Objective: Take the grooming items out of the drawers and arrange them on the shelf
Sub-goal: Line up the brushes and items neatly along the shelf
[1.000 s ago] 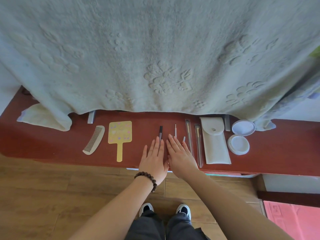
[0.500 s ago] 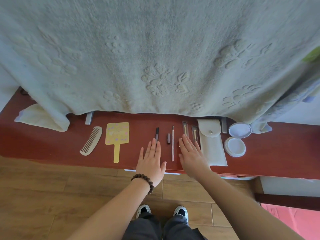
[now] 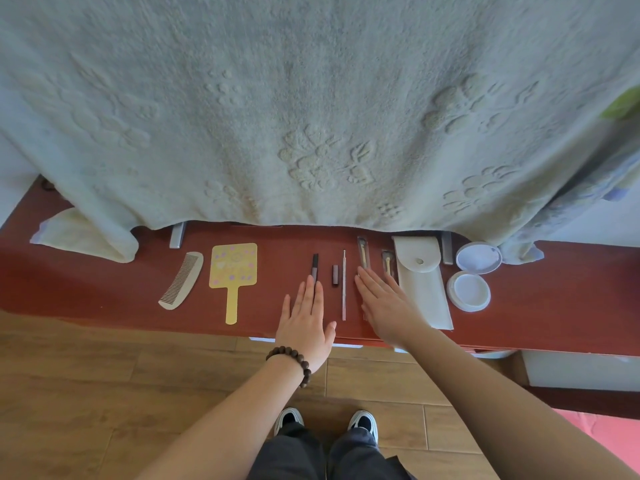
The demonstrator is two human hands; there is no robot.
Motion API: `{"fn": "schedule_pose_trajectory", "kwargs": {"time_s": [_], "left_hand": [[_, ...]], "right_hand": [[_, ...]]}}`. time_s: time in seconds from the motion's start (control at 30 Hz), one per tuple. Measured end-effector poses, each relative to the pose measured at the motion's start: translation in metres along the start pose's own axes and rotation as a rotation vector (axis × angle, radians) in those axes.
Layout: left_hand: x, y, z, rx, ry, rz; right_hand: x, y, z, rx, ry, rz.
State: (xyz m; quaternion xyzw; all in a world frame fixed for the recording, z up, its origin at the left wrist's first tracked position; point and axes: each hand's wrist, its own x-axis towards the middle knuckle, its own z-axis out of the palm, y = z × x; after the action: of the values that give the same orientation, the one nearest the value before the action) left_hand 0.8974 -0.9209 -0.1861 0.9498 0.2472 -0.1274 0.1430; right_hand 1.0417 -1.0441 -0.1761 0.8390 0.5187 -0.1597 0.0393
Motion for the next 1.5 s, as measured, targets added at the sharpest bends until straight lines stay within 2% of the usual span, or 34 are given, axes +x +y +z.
{"fn": "schedule_pose_trajectory", "kwargs": {"time_s": [0.2, 0.37, 0.57, 0.67, 0.83, 1.27, 1.5], "left_hand": [[0.0, 0.001, 0.0, -0.014, 0.007, -0.009], [-0.001, 0.001, 0.0, -0.013, 0.004, -0.014], [0.0, 0.003, -0.002, -0.003, -0.013, -0.015], [0.0, 0.004, -0.002, -0.008, -0.015, -0.017], [-0.002, 0.003, -0.002, -0.004, -0.02, -0.019], [-0.004, 0.003, 0.002, -0.02, -0.006, -0.017], [-0.004, 0.003, 0.002, -0.041, 0.037, -0.036]], "right_hand": [[-0.006, -0.001, -0.004, 0.063, 0.056, 0.051], [-0.019, -0.006, 0.002, 0.024, -0.017, 0.1], [-0.032, -0.021, 0.008, -0.002, -0.028, 0.119], [-0.033, -0.031, 0.007, 0.055, 0.013, 0.181], [-0.023, -0.046, 0.003, 0.085, 0.085, 0.181], [-0.012, -0.066, 0.005, 0.268, -0.022, 0.476], [-0.014, -0.065, 0.004, 0.274, -0.004, 0.461]]}}
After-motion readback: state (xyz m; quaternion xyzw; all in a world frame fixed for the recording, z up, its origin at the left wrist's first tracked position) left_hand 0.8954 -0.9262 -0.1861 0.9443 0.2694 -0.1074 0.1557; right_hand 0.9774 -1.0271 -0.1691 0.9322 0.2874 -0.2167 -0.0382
